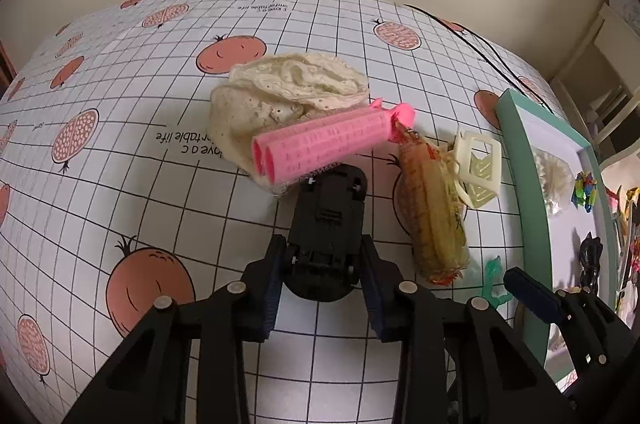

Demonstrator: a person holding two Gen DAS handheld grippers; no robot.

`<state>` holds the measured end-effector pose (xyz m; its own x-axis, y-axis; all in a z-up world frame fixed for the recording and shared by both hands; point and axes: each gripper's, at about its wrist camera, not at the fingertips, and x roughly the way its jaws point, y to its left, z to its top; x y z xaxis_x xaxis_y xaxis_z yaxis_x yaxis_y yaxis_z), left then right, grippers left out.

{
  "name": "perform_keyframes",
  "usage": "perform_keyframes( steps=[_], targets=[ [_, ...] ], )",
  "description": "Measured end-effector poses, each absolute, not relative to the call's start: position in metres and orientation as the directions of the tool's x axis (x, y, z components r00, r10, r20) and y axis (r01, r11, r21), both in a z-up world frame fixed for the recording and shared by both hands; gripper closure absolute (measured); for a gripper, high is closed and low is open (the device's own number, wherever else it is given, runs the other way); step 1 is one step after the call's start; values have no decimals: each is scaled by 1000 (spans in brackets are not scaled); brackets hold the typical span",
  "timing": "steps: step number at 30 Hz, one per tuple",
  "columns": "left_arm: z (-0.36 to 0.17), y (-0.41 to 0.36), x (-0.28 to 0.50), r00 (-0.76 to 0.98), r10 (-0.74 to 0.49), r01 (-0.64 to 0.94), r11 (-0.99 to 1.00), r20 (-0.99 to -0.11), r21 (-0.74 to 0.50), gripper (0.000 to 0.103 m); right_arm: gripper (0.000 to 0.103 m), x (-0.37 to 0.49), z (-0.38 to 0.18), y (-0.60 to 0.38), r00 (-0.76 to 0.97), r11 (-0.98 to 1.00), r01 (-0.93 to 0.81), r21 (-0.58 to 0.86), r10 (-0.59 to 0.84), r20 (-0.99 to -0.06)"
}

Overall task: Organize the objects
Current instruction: 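Close the left tool on the black toy car while right approaches the green stick figure, then lift the car with the left tool while right grasps the green stick figure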

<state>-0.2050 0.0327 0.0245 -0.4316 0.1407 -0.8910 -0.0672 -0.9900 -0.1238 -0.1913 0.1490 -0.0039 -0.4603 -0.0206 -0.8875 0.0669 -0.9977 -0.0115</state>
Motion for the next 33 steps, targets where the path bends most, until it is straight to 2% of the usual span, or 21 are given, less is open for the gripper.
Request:
perform_keyframes(
  steps=[20, 33],
  targets=[
    [58, 36, -192, -497, 138, -78, -990, -856, -115, 67, 41, -184, 15, 155, -514, -998, 57, -5, -25, -857],
    [94, 32, -179, -632, 142, -66, -989, -762, -130, 68, 41, -174, 40, 169, -597, -999, 36, 6, -27, -802]
  ],
)
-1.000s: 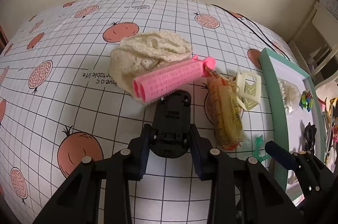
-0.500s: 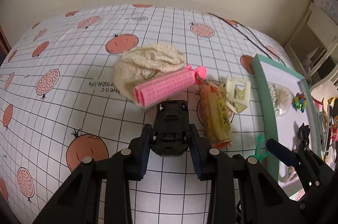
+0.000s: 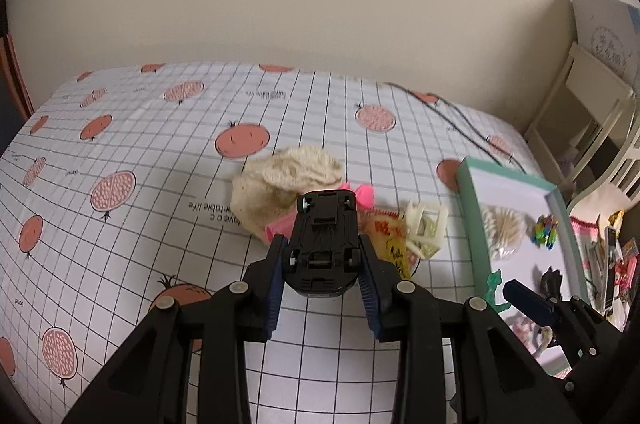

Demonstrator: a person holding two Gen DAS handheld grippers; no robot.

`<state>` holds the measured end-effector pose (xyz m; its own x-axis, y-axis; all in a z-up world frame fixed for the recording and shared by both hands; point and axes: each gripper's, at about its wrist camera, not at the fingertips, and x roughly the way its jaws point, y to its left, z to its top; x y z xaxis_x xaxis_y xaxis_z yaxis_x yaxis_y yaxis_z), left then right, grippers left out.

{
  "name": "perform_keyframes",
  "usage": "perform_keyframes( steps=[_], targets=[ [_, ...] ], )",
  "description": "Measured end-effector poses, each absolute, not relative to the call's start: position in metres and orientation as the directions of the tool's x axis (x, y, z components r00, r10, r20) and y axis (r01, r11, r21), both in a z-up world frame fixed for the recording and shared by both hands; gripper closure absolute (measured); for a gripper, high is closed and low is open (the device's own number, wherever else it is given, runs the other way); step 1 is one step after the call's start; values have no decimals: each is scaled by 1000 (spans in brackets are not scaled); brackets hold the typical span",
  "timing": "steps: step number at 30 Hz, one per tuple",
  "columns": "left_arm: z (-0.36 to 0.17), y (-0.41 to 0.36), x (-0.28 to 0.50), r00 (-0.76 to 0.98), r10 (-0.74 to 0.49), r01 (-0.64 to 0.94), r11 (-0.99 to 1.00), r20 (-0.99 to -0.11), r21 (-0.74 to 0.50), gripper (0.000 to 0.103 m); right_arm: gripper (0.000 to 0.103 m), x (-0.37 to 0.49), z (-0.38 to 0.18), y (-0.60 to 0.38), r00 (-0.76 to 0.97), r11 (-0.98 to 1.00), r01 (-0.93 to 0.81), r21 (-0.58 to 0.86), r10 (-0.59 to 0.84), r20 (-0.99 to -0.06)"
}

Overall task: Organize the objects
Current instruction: 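Lift the car with the left tool while right grasps the green stick figure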

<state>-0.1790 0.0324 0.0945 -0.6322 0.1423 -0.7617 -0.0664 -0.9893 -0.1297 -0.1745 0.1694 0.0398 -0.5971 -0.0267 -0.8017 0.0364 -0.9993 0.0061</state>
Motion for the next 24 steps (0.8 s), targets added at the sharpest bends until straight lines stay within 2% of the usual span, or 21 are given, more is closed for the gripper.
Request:
perform_keyframes(
  steps=[13, 24],
  targets=[
    [107, 57, -168, -677, 182, -116, -983, -714, -141, 68, 41, -168, 48, 218, -610, -996, -82, 30, 26, -792],
    [106, 101, -155, -677, 210, -201, -975, -705, -97, 67, 41, -155, 50, 266, -598, -982, -185, 38, 82, -797]
  ],
)
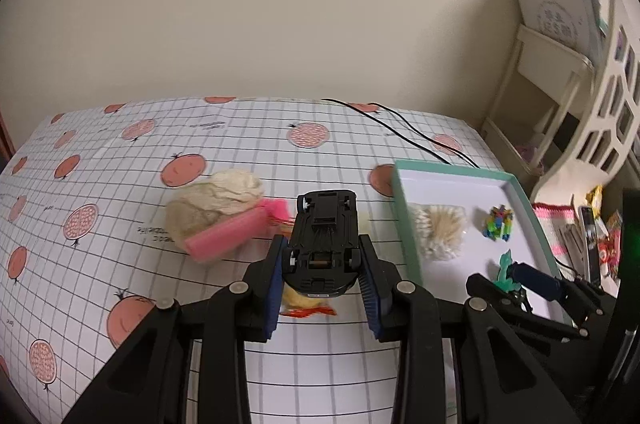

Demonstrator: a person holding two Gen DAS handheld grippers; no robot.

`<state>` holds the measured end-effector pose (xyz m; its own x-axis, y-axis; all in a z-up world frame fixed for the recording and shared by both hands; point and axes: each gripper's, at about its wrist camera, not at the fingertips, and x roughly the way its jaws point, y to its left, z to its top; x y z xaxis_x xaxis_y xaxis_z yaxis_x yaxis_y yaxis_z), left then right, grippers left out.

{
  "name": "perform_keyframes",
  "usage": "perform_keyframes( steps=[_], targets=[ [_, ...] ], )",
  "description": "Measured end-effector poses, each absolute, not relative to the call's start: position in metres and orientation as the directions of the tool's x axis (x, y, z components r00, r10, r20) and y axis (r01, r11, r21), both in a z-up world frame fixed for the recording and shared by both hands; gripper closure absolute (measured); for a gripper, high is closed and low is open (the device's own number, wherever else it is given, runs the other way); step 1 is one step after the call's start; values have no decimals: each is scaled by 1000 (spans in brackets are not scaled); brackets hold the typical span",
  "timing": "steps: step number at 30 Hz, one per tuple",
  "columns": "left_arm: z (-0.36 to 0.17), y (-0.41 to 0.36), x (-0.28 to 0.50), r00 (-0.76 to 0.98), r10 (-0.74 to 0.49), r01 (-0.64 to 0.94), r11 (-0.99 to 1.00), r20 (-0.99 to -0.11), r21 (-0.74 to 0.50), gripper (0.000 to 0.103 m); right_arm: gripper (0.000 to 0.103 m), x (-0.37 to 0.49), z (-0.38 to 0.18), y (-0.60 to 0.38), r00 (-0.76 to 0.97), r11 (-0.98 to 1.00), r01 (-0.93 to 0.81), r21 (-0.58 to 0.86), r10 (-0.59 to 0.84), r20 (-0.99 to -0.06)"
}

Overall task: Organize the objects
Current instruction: 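Carry the car and green figure into the tray and open both tools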

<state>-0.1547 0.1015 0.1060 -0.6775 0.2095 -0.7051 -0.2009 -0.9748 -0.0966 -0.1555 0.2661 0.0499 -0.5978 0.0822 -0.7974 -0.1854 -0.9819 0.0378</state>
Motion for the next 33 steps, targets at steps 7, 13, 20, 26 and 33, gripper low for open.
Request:
perform_keyframes(
  steps=[7, 13, 20, 26, 33],
  targets=[
    [102, 135, -147, -666, 232, -267, -962, -709, -63, 67, 41, -146, 47, 297, -580, -966, -255, 45, 115, -807],
    [94, 162, -141, -641, 254, -313, -948, -724, -56, 67, 41, -140, 44, 322, -559, -952, -303, 33, 149, -816],
    [84, 189, -134, -606, 276, -371, -928, -746, -41, 67, 41, -132, 37, 347, -522, -935, -353, 20, 179, -834],
    [72, 203, -131, -572, 272, -399, -917, -774, -27, 67, 41, -127, 31, 358, -489, -927, -376, -1, 199, -849],
    [60, 214, -130, -523, 271, -415, -909, -808, -36, 67, 41, -126, 24, 366, -452, -918, -395, -13, 207, -868]
  ],
)
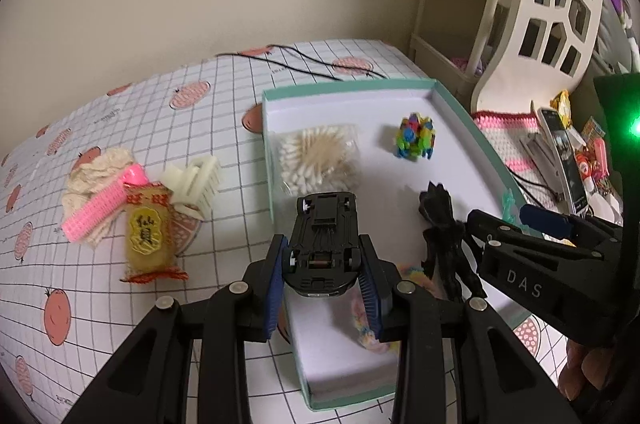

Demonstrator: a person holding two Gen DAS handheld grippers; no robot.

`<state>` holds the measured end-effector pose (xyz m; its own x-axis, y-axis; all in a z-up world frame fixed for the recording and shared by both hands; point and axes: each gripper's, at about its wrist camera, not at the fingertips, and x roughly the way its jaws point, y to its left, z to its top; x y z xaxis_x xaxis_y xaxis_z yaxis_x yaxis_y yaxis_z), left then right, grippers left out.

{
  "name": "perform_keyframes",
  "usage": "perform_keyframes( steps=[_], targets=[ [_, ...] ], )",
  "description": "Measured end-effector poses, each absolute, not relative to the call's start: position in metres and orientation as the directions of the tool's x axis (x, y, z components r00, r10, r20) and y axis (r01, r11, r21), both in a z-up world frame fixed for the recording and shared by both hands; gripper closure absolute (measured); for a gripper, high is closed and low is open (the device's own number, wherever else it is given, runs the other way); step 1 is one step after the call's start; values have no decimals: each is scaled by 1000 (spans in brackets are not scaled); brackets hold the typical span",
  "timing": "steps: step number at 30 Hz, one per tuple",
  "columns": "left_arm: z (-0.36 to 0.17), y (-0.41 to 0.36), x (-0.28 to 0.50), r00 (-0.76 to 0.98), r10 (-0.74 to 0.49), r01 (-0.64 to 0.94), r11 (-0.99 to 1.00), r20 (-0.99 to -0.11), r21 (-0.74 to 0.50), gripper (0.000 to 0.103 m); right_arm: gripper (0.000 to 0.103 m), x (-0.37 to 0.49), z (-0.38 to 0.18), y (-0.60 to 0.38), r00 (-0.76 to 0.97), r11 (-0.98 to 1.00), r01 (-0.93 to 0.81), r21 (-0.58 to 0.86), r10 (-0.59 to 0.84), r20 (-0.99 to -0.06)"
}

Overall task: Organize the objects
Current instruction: 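Carry the car and green figure into the tray and open both tools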

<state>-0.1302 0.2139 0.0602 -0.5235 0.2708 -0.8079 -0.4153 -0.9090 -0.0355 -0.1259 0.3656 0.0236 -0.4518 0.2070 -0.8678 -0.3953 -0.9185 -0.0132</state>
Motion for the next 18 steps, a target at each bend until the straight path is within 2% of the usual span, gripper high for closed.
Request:
perform_keyframes(
  steps=[10, 18],
  targets=[
    [39, 217, -133, -425, 258, -422, -905, -867, -63, 67, 41, -125, 15, 369, -404, -911, -410, -31, 212, -890],
    [35, 218, -133, -396, 272, -432, -898, -877, -84, 67, 40, -125, 15, 371, -400, -908, -417, -31, 214, -891]
  ],
)
